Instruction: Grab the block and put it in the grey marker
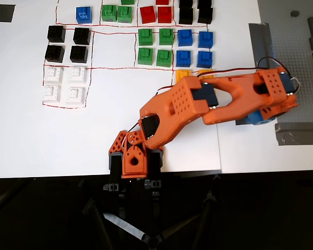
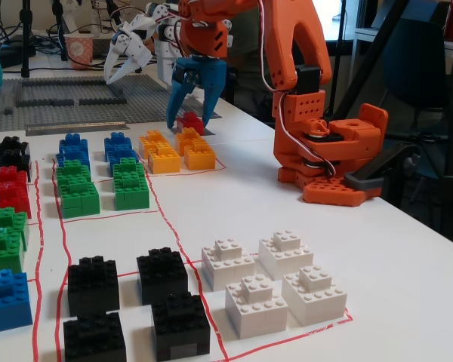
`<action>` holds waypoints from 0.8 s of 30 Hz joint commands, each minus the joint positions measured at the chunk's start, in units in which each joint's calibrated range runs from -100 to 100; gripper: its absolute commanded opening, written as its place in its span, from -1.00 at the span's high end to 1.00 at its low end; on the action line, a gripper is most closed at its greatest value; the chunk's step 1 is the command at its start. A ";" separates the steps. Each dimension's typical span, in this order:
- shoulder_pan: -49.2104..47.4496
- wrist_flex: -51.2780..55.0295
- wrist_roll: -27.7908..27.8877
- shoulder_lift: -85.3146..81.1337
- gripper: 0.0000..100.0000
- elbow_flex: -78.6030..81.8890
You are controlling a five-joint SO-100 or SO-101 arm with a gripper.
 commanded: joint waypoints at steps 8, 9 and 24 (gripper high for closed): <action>2.67 0.92 1.47 -5.75 0.37 -9.52; 2.67 1.66 1.51 -6.09 0.37 -10.52; -11.97 20.43 -7.86 -18.36 0.60 -12.88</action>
